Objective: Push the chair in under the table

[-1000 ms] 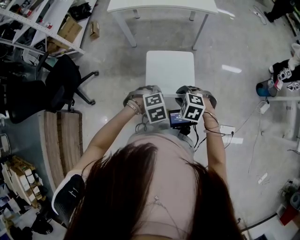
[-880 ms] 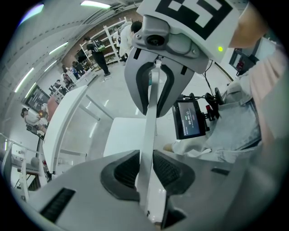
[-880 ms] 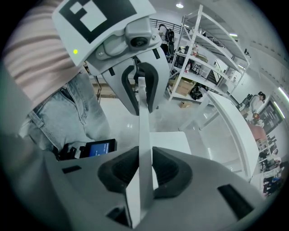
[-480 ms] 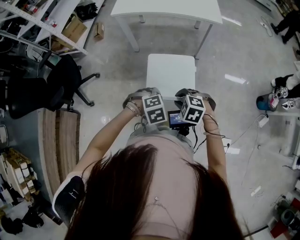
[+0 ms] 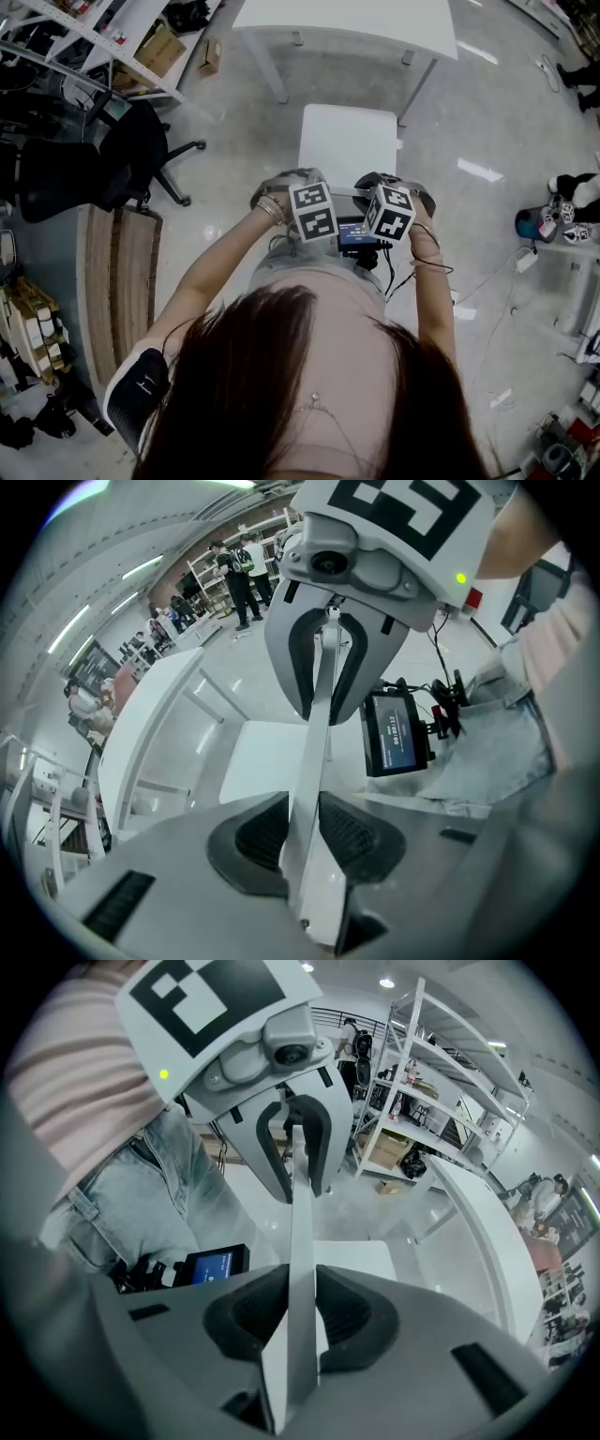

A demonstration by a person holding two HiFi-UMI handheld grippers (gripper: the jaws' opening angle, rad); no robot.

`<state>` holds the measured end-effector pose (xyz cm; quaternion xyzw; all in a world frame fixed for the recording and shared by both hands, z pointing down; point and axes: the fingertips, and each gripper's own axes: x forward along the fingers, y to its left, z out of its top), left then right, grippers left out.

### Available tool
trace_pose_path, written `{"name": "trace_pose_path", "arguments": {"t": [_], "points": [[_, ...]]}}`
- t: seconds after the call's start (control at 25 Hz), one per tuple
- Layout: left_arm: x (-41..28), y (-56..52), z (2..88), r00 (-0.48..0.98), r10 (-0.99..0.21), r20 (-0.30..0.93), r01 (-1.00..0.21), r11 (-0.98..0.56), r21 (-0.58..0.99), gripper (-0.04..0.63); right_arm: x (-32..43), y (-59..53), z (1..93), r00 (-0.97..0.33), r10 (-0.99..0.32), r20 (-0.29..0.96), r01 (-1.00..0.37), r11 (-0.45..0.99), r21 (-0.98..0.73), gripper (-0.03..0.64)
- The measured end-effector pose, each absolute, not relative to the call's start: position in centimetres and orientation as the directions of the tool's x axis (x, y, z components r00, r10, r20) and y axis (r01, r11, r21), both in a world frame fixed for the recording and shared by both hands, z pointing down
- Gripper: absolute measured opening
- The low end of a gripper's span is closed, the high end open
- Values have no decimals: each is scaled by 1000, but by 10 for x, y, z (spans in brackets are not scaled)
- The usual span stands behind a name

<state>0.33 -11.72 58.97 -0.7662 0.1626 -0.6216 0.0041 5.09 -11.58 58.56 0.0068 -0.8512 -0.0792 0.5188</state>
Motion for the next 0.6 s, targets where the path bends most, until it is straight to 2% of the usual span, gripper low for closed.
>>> {"name": "trace_pose_path", "arguments": {"t": [0.6], "points": [[2,-170,589,171,-253,952,-255,-945,-205,103,50,-169,585,-453,-102,885,76,985,153,94]]}}
